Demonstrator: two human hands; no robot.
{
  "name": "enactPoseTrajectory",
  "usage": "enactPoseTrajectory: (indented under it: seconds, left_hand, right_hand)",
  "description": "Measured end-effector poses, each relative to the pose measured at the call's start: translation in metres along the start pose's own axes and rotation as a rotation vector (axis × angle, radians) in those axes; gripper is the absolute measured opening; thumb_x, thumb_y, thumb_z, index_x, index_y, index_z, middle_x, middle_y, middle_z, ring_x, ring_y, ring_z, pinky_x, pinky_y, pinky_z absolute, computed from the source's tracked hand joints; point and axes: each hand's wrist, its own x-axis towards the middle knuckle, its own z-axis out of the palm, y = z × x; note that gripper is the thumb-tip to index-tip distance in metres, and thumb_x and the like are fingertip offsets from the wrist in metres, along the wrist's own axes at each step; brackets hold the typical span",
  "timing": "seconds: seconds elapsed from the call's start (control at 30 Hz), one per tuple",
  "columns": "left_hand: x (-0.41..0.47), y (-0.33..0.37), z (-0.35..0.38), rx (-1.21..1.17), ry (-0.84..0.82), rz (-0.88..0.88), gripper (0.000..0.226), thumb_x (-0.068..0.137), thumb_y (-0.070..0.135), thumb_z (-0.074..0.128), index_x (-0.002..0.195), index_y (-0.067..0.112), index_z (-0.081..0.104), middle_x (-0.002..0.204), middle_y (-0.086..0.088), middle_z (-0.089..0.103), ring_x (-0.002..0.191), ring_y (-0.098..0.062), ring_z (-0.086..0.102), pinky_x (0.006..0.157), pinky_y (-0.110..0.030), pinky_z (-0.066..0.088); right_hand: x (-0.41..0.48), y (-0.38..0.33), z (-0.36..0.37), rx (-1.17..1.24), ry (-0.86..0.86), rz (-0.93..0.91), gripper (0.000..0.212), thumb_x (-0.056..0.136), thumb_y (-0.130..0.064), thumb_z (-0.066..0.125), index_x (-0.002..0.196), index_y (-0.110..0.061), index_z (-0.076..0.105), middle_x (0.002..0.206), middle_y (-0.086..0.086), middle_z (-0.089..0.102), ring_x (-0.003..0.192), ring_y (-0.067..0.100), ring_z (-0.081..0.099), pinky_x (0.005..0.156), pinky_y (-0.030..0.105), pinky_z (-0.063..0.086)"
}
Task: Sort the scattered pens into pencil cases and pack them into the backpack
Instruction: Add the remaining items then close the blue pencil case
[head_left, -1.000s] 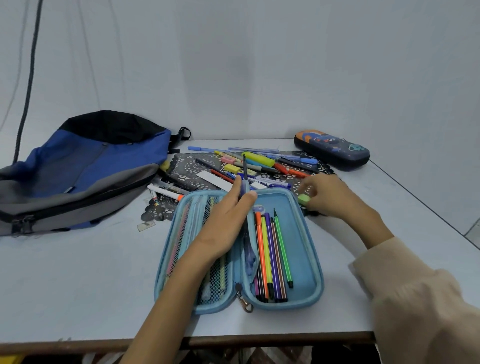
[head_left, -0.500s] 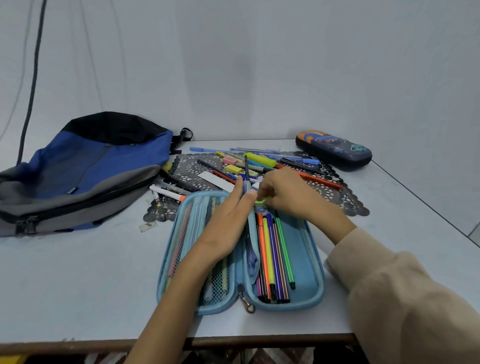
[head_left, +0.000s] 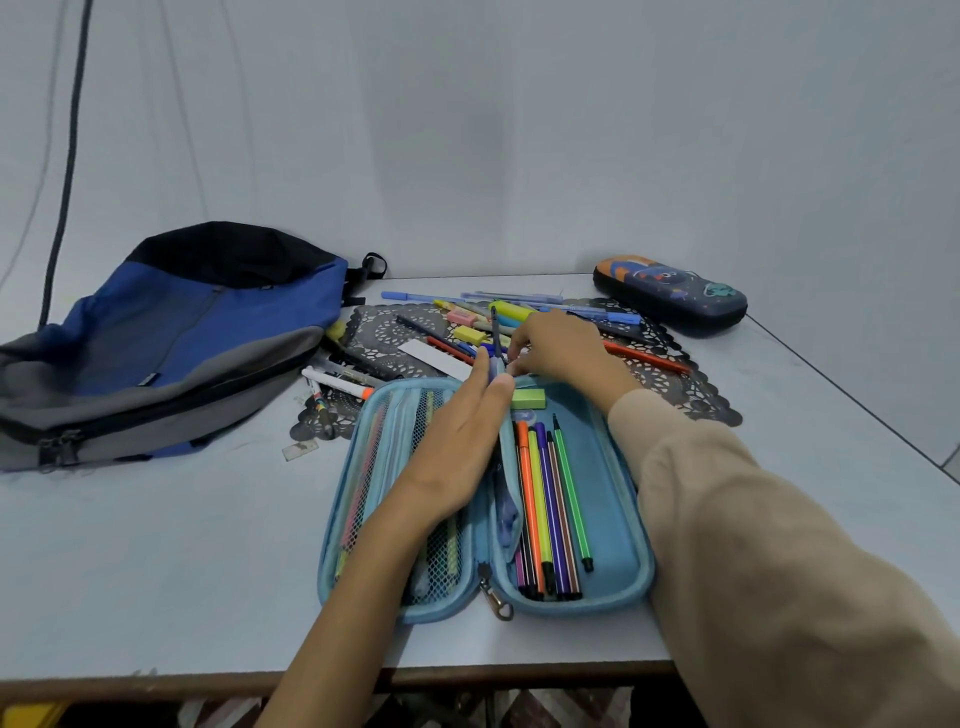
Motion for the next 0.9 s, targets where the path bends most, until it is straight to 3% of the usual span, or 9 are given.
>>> enactPoseTrajectory:
  seconds: [0.17,0.27,0.37,0.43,0.53,0.67,0.83,0.9]
  left_hand:
    - [0.000,-0.001,0.000,0.001,0.009,0.009,0.059,0.102,0.049,0.032,0.155,0.033,0.011,0.159,0.019,0.013,0.144,0.002,0.013,0.110,-0.020,0.010]
    - [0.000,-0.001,0.001,0.009,0.009,0.016,0.059,0.102,0.049,0.031,0.155,0.033,0.011,0.158,0.019,0.014,0.144,0.002,0.014,0.109,-0.019,0.010]
    - [0.002,-0.003,0.001,0.026,0.006,0.013,0.059,0.101,0.051,0.030,0.154,0.035,0.011,0.158,0.020,0.014,0.145,0.000,0.013,0.112,-0.022,0.011]
    - [0.003,-0.003,0.002,0.040,0.009,0.005,0.059,0.101,0.053,0.030,0.154,0.036,0.011,0.158,0.020,0.013,0.146,-0.002,0.013,0.116,-0.028,0.011]
    - [0.003,-0.003,0.002,0.047,0.020,0.004,0.059,0.101,0.052,0.030,0.155,0.035,0.011,0.159,0.018,0.014,0.147,-0.004,0.013,0.118,-0.030,0.011]
    - [0.003,-0.003,0.001,0.048,0.025,0.014,0.059,0.102,0.050,0.031,0.155,0.032,0.012,0.159,0.017,0.016,0.145,-0.002,0.015,0.112,-0.024,0.013]
    - [0.004,-0.003,0.002,0.062,0.027,0.028,0.059,0.102,0.049,0.030,0.155,0.029,0.013,0.159,0.016,0.017,0.146,-0.003,0.015,0.110,-0.022,0.013]
    - [0.004,-0.004,0.002,0.061,0.030,0.026,0.059,0.103,0.048,0.030,0.155,0.029,0.012,0.159,0.015,0.017,0.146,-0.004,0.015,0.110,-0.021,0.013]
  right_hand:
    - [0.003,-0.006,0.000,0.032,0.012,-0.022,0.014,0.089,-0.013,0.064,0.103,-0.012,0.069,0.113,0.011,0.064,0.102,0.028,0.061,0.088,0.042,0.052]
    - [0.001,0.004,-0.004,0.073,0.021,-0.033,0.023,0.086,-0.004,0.061,0.103,-0.016,0.072,0.114,0.009,0.066,0.101,0.027,0.063,0.088,0.040,0.053]
    - [-0.002,0.013,-0.003,0.064,-0.076,-0.050,0.026,0.090,-0.011,0.060,0.109,-0.025,0.071,0.120,0.003,0.066,0.108,0.023,0.061,0.091,0.037,0.050]
    - [-0.002,0.015,-0.002,0.119,-0.132,-0.052,0.021,0.092,-0.019,0.062,0.111,-0.022,0.072,0.121,0.002,0.066,0.110,0.021,0.060,0.094,0.035,0.048]
    - [0.001,0.014,0.000,0.175,-0.109,-0.043,0.015,0.089,-0.021,0.068,0.102,-0.018,0.073,0.113,0.003,0.069,0.104,0.020,0.062,0.086,0.031,0.047]
    - [0.001,0.016,0.002,0.269,-0.078,0.021,0.006,0.084,-0.010,0.071,0.086,-0.015,0.073,0.101,0.006,0.072,0.097,0.019,0.064,0.075,0.026,0.043]
    - [-0.017,0.022,-0.018,0.524,0.236,0.085,0.007,0.074,-0.016,0.073,0.077,-0.022,0.071,0.078,0.000,0.065,0.080,0.016,0.060,0.068,0.029,0.047]
    - [-0.032,0.023,-0.037,0.580,0.154,0.064,0.008,0.074,-0.017,0.076,0.080,-0.019,0.073,0.073,-0.001,0.063,0.074,0.015,0.060,0.065,0.030,0.050]
